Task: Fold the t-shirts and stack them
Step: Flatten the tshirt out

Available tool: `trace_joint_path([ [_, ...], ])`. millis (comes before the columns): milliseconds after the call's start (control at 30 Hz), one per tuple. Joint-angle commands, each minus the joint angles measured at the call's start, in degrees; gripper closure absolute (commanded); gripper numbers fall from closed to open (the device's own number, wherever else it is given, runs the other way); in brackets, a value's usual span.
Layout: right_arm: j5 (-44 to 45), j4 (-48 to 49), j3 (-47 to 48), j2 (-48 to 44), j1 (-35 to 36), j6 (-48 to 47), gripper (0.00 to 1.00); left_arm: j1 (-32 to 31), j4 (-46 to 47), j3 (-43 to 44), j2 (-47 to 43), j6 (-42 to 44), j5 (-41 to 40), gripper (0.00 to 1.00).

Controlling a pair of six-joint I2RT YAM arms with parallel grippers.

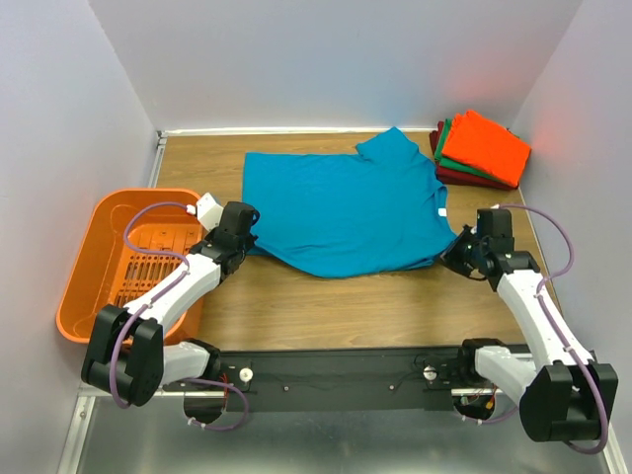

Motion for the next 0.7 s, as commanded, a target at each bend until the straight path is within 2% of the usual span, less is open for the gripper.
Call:
trace_joint_path([
  [0, -0.76, -1.87, 5.15, 2.17, 0.19, -1.73, 0.99, 0.01, -0.04, 0.81, -0.32, 1.03, -1.2, 1.0],
  [200, 0.03, -0.56, 11.92, 11.3, 0.11, -3.05, 0.98, 0.1, 0.66, 2.66, 2.05, 2.09, -1.64, 1.0],
  [533, 0.3, 8.49, 22.89, 35.91, -0.16, -4.19, 0.94, 0.62, 1.71, 10.56, 11.1, 6.48, -3.58, 1.0],
  [667, 0.03, 9.37, 25.1, 41.37, -0.25, -4.28, 0.87, 0.71, 1.45, 13.47, 14.44, 7.63, -3.49, 1.0],
])
